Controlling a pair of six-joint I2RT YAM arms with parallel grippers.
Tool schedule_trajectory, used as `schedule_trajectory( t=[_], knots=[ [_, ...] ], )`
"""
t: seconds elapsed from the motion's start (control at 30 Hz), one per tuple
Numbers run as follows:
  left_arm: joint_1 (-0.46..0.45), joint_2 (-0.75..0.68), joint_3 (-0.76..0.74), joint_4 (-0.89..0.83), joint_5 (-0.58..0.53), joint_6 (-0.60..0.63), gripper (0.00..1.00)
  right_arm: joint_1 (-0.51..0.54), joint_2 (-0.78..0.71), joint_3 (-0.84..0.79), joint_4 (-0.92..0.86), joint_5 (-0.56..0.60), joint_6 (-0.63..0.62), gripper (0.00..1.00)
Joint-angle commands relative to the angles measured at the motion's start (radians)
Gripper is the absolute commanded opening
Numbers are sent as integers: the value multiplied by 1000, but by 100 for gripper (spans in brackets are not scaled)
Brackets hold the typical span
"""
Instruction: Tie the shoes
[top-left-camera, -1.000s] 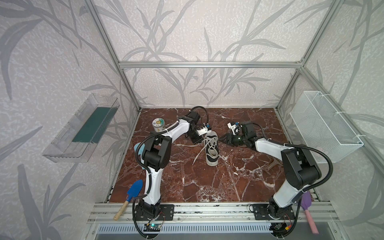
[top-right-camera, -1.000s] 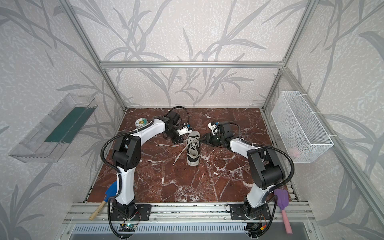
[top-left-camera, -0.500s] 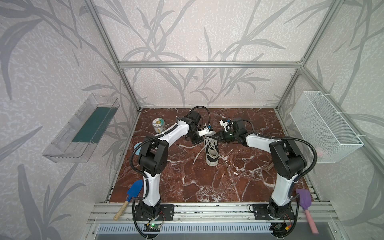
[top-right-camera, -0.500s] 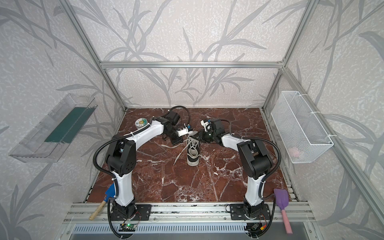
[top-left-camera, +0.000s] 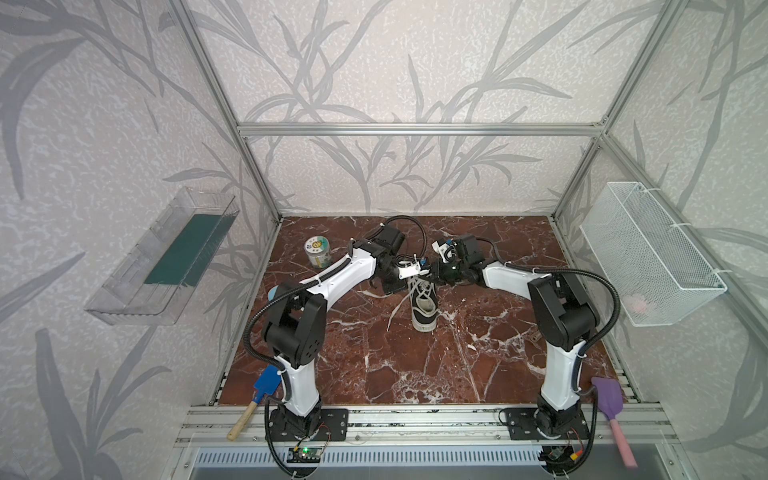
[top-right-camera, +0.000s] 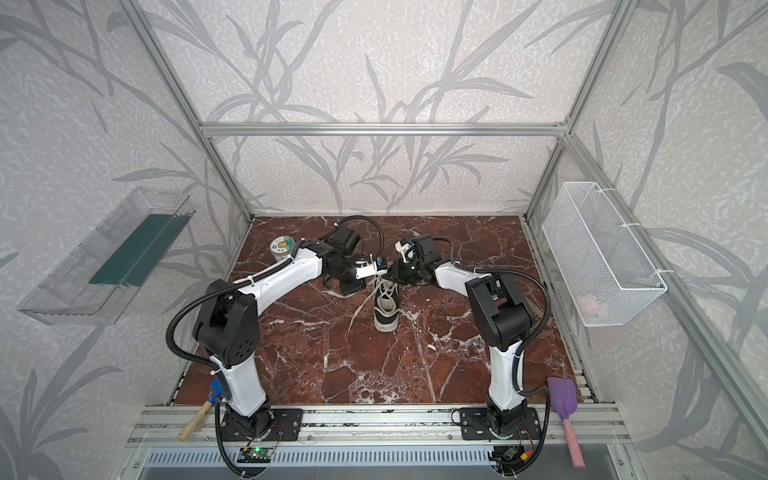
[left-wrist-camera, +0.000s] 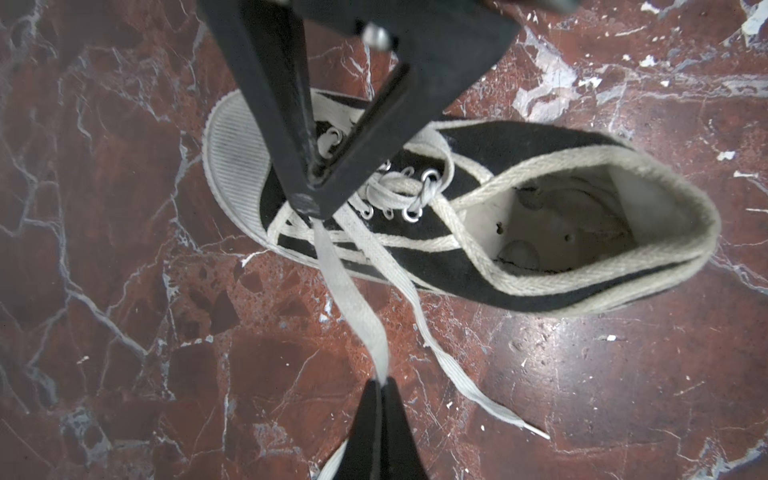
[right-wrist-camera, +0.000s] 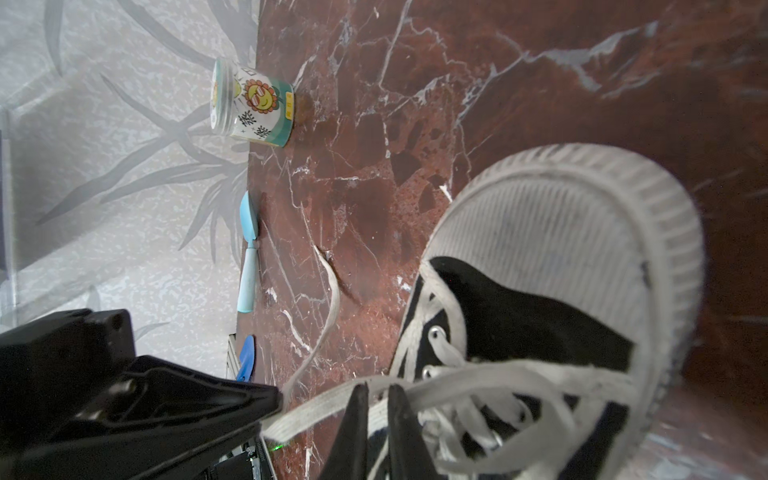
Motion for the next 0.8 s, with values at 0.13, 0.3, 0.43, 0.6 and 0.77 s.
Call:
schedule_trajectory(
  t=[0.13, 0.3, 0.43, 0.6, 0.77],
  knots=[
    [-12, -34, -9, 7, -7, 52, 0, 5, -4, 57, -182, 58, -104, 12],
    [-20, -45, -16, 20, -10, 68, 0, 5, -28, 48, -151, 42, -91, 12],
    [-26, -48, -27, 41, -10, 114, 0, -5, -80, 12, -91, 23, -54, 14],
    [-29, -33, -23, 66, 1, 142, 0, -42, -148, -86, 14, -13, 37, 17],
    [-41, -2, 11, 52, 1, 147, 0, -70, -176, -167, 37, -18, 49, 16]
  ],
)
